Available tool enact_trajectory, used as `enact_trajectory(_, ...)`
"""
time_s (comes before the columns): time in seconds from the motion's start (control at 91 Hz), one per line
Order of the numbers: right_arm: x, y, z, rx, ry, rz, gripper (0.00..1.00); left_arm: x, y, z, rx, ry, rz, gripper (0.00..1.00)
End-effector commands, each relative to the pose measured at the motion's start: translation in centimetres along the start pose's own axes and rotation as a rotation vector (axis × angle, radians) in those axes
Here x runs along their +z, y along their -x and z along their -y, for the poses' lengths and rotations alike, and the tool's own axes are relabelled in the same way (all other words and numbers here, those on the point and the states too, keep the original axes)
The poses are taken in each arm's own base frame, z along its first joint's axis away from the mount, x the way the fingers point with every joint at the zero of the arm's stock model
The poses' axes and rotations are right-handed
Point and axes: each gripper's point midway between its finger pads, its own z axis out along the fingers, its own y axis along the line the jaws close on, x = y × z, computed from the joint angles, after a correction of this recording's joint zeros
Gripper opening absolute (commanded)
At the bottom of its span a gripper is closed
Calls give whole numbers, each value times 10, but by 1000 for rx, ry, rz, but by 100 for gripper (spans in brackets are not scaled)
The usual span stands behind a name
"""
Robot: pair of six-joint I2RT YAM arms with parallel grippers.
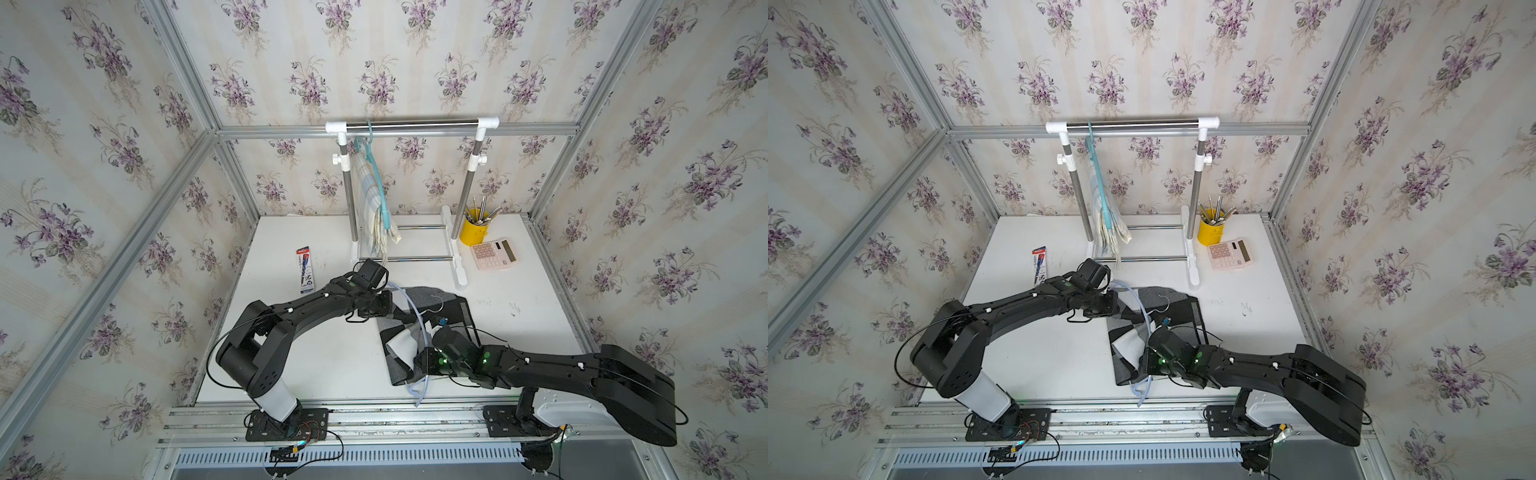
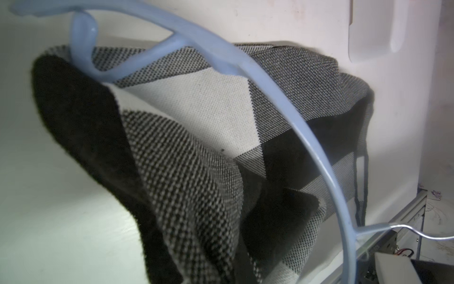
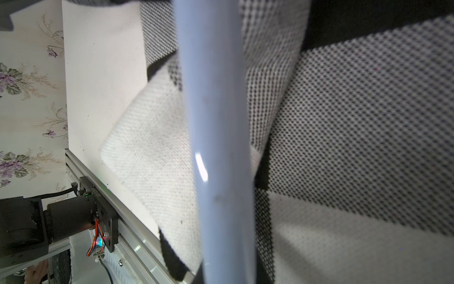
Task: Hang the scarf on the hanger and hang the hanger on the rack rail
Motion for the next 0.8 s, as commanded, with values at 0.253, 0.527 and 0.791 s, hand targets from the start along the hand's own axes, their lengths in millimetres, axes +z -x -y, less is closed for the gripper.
enact_trajectory(0.253,-3,4,-12,-28,28,-2,0,45,25,41,24,-110,2,0)
enact_trajectory(0.527,-2,5,-8,-32,7,4,0,8,21,62,134,-173,23,47)
enact_trajectory(0.791,-2,7,-7,-45,-7,12,0,-57,-20,57,195,-203,29,53)
